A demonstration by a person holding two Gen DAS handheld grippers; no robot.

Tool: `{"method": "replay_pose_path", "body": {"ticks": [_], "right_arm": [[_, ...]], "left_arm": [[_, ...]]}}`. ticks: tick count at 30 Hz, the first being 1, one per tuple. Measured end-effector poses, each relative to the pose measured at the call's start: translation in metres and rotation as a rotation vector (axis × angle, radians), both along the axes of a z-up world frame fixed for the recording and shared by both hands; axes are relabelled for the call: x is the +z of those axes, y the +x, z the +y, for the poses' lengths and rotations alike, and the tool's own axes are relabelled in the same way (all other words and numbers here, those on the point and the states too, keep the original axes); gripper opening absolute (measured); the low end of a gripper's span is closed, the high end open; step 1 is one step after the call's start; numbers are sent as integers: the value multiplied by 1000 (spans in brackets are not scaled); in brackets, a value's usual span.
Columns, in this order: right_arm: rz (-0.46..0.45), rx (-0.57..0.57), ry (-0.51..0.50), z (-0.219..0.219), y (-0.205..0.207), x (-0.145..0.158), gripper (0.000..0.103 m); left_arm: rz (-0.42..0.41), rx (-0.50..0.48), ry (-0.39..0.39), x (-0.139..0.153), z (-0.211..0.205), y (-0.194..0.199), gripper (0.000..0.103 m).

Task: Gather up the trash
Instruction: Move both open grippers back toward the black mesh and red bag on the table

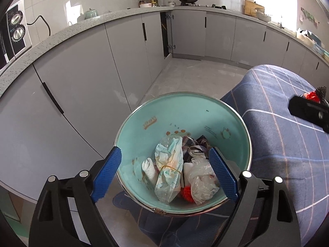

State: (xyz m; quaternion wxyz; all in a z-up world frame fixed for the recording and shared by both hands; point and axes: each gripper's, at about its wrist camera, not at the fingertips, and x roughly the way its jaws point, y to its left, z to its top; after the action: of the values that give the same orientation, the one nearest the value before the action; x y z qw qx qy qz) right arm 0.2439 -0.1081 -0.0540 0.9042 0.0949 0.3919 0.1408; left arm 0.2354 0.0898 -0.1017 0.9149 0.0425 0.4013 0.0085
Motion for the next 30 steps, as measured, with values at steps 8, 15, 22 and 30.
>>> {"method": "replay_pose_path", "body": {"ticks": [8, 15, 22, 30], "right_arm": [[-39, -84, -5, -37, -22, 9, 53], [-70, -148, -6, -67, -43, 18, 53], [-94, -214, 2, -102, -62, 22, 53], [-100, -283, 8, -144, -78, 21, 52]], "left_arm": [[-37, -3, -30, 21, -16, -10, 91], [-48, -50, -50, 34, -44, -18, 92], [-70, -93, -48, 47, -77, -28, 93], [-80, -154, -40, 50, -122, -36, 96]]}}
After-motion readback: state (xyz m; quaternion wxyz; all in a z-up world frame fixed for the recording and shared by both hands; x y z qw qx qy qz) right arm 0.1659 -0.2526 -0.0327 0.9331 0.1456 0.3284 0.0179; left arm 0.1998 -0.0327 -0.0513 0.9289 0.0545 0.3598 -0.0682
